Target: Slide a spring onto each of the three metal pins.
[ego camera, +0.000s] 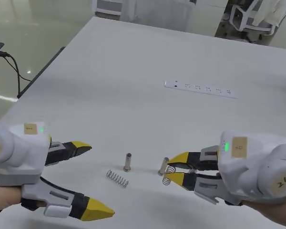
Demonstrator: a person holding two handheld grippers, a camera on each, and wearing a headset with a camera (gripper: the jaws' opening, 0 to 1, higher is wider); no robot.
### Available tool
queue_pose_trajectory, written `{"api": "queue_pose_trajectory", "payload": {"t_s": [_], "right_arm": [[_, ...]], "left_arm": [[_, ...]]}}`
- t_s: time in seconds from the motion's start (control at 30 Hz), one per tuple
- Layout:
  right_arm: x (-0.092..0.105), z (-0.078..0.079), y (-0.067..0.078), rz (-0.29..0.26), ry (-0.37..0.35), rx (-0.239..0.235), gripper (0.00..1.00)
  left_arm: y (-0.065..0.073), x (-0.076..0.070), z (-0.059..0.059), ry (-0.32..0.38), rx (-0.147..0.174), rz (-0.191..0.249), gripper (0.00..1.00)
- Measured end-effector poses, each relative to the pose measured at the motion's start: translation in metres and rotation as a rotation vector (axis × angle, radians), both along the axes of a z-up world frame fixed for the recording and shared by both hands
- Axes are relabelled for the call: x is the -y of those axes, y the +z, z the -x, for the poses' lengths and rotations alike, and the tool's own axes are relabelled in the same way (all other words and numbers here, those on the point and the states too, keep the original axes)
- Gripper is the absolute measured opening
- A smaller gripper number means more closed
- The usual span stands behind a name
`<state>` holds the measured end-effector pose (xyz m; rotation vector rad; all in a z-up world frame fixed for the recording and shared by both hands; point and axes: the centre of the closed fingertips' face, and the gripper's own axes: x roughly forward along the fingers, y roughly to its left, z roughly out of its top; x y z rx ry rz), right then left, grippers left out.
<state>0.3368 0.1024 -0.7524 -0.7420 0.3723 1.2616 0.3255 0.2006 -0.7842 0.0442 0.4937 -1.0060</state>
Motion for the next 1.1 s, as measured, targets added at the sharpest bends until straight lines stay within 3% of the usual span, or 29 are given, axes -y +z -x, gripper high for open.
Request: {"api": "queue_pose_trajectory", "payload": {"t_s": [0.3,0.47,1.1], "right_arm": [[0.007,-0.033,0.008,-0.015,-0.1,0.05,0.08],[0.01,-0.047,0.009,-0.03,-0.155,0.044,0.08],[0.005,-0.06,-0.003,-0.053,-0.201,0.0,0.08]], "left_arm": [[-0.001,-0.006,0.0,0.016,-0.002,-0.001,0.98],[-0.003,-0.007,0.001,0.018,-0.007,-0.004,0.98],[-0.003,-0.01,0.001,0.034,-0.01,0.001,0.98]]}}
